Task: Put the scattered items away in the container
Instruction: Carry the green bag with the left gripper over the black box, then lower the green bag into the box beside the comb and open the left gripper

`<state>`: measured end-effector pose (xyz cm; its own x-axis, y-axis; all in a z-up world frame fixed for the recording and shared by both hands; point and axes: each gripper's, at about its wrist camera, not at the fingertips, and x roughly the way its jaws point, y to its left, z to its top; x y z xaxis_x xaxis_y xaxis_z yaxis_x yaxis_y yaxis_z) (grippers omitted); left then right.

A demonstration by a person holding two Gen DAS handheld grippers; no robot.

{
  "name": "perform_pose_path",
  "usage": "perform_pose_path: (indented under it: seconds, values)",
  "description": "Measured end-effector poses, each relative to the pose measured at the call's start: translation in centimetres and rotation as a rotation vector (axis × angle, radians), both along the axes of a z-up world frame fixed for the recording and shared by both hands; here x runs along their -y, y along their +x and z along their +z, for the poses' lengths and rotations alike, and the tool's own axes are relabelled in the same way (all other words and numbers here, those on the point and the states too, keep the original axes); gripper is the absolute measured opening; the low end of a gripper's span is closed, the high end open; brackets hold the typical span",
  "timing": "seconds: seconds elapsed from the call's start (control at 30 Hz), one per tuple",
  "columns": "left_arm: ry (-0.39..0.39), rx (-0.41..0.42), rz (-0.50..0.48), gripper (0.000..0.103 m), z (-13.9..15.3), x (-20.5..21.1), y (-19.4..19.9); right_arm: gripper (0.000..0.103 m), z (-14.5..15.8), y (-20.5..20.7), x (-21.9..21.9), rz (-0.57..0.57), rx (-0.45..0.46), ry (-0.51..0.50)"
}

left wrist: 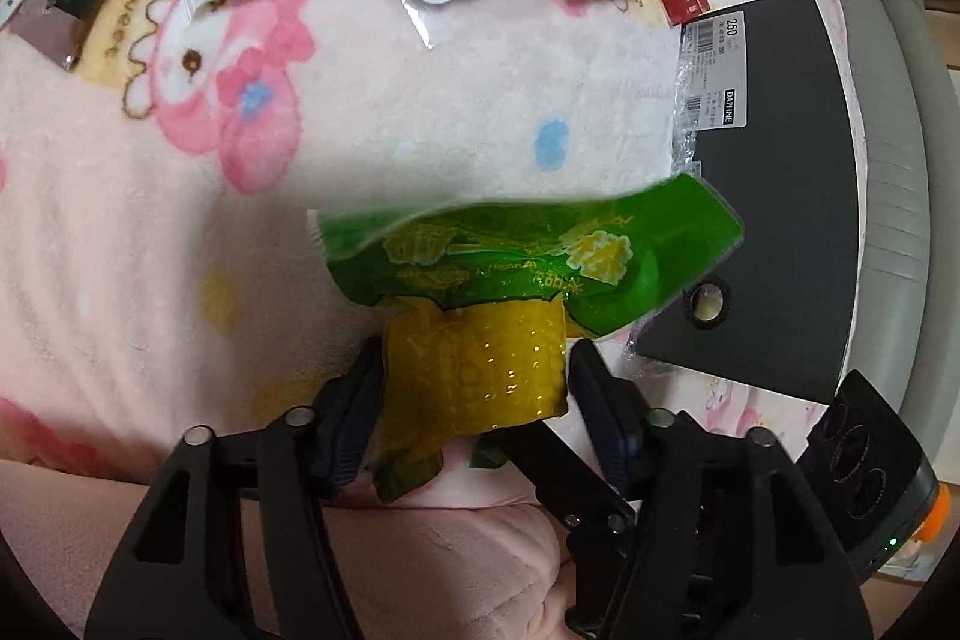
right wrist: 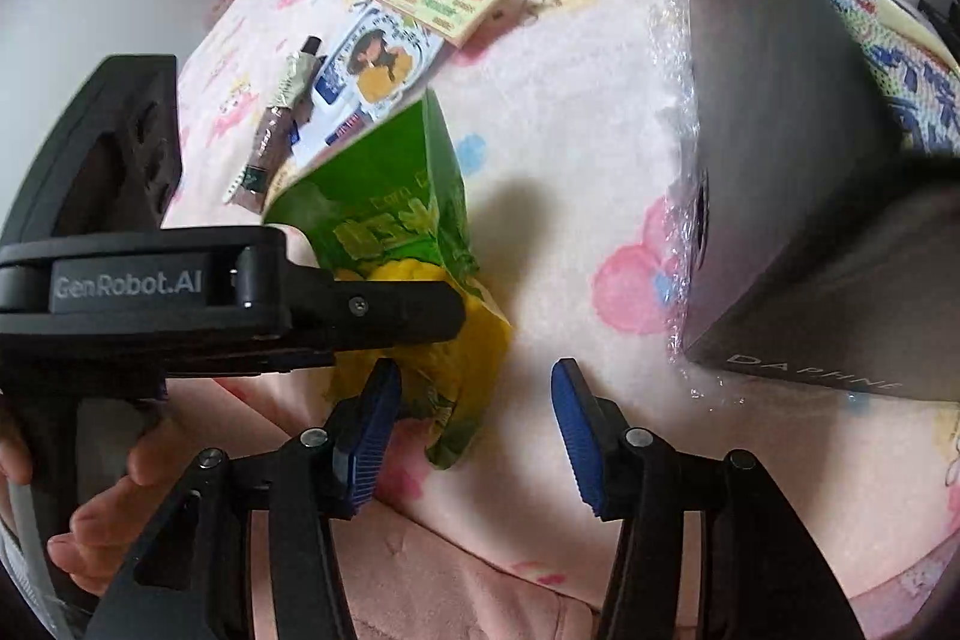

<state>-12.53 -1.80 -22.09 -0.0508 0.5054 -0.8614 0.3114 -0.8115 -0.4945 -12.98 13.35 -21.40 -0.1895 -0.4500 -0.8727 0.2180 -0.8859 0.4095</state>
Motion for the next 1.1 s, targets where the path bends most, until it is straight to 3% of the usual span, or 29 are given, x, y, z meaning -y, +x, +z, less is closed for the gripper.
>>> perform_pose_path:
  seconds: [0.17,0.4,0.57,0.87,1.0,1.1]
  values:
    - [-0.016,-0.079,-0.038,0.055,1.8,-0.8,0.7,0.036,1.4,0.4,0.0,0.024,-0.04,-0.056]
    - [0.044,-0.174,0.008,0.054,5.4,-0.3,2.4,0.033,5.2,1.3,-0.6,0.048,-0.125,-0.091]
    - [0.047,-0.254,-0.011,0.054,9.2,-0.8,2.8,0.029,9.3,2.3,-0.9,0.056,-0.214,-0.075]
    - [0.043,-0.428,-0.17,0.054,17.1,-8.1,-0.4,0.028,16.3,2.6,-5.8,-0.011,-0.397,-0.034]
    - [0.034,-0.419,-0.258,0.055,17.6,-13.3,-3.8,0.028,16.6,0.7,-10.3,-0.086,-0.404,-0.031]
    - [0.076,-0.354,-0.302,0.055,16.0,-16.8,-6.5,0.028,15.6,0.3,-14.2,-0.163,-0.386,-0.029]
